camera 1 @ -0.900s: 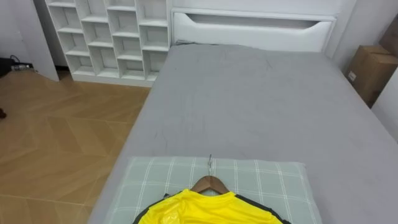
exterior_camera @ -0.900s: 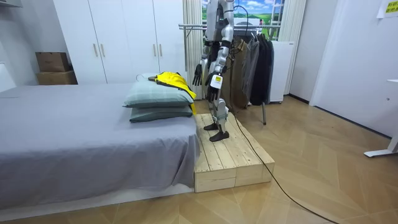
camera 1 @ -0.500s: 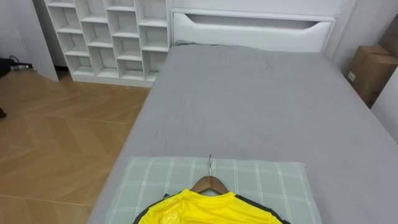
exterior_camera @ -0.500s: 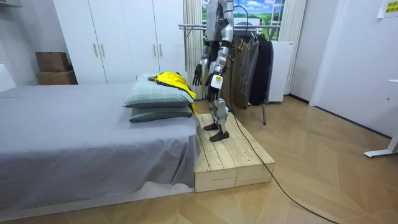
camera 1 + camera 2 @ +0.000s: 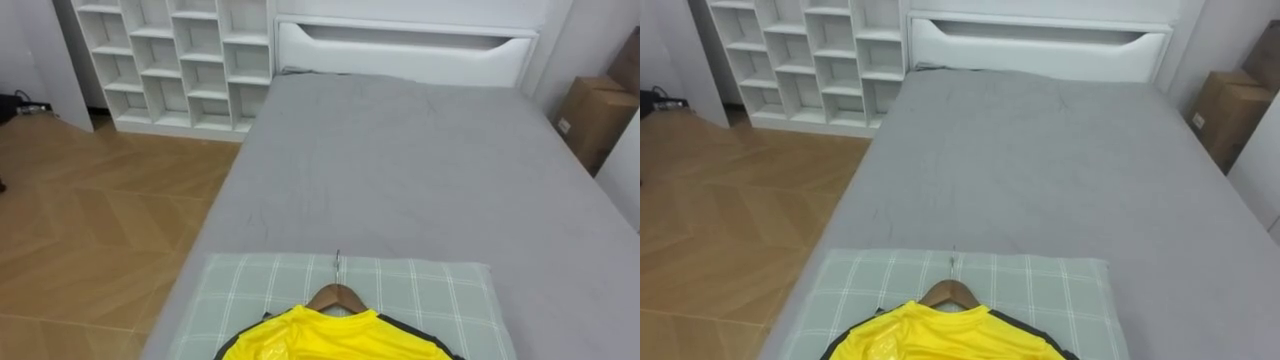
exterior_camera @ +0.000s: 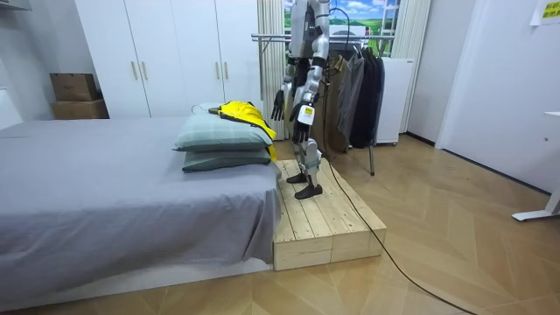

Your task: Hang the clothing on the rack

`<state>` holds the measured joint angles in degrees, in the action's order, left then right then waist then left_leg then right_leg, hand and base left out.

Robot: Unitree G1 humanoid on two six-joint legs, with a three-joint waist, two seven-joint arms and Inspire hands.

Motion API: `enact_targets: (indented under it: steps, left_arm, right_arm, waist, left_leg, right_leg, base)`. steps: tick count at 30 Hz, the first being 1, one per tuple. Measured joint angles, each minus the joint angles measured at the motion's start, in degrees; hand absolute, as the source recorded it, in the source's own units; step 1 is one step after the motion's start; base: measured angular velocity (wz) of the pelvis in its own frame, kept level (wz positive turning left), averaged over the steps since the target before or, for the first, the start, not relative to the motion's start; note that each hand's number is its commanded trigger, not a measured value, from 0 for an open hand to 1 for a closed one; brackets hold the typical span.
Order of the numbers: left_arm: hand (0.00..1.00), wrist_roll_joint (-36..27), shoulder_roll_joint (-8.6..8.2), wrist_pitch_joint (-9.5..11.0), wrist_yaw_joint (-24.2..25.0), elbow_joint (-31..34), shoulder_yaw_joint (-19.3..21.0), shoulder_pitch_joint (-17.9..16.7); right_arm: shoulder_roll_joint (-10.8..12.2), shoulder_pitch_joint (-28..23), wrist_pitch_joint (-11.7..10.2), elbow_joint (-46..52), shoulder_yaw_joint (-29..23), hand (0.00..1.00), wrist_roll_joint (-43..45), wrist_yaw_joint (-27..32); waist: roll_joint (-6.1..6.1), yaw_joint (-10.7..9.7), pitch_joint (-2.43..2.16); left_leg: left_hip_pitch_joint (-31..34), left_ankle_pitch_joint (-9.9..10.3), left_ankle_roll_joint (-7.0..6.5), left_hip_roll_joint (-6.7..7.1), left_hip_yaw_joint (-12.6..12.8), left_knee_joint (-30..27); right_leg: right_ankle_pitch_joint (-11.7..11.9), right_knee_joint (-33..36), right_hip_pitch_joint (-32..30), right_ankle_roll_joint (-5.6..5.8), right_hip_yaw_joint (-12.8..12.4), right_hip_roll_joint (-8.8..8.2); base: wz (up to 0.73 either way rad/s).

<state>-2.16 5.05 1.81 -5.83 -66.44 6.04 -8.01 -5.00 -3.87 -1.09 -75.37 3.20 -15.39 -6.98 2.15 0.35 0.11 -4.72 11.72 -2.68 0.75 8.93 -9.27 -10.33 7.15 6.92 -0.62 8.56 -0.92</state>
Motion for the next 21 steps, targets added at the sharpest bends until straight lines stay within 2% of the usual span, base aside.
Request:
enact_targets:
  steps: [21]
  left_arm:
    - [0.00, -0.8, 0.02, 0.0, -0.2, 0.0, -0.3, -0.2]
  right_arm:
    - [0.2, 0.0, 0.0, 0.0, 0.0, 0.00, -0.1, 1.2]
  waist:
    - [-0.01, -0.1, -0.02]
  left_leg:
    - [0.0, 0.0, 0.01, 0.00, -0.2, 0.0]
  right_leg:
    - [0.0, -0.1, 0.1, 0.00, 0.3, 0.05]
  base:
    - [0.00]
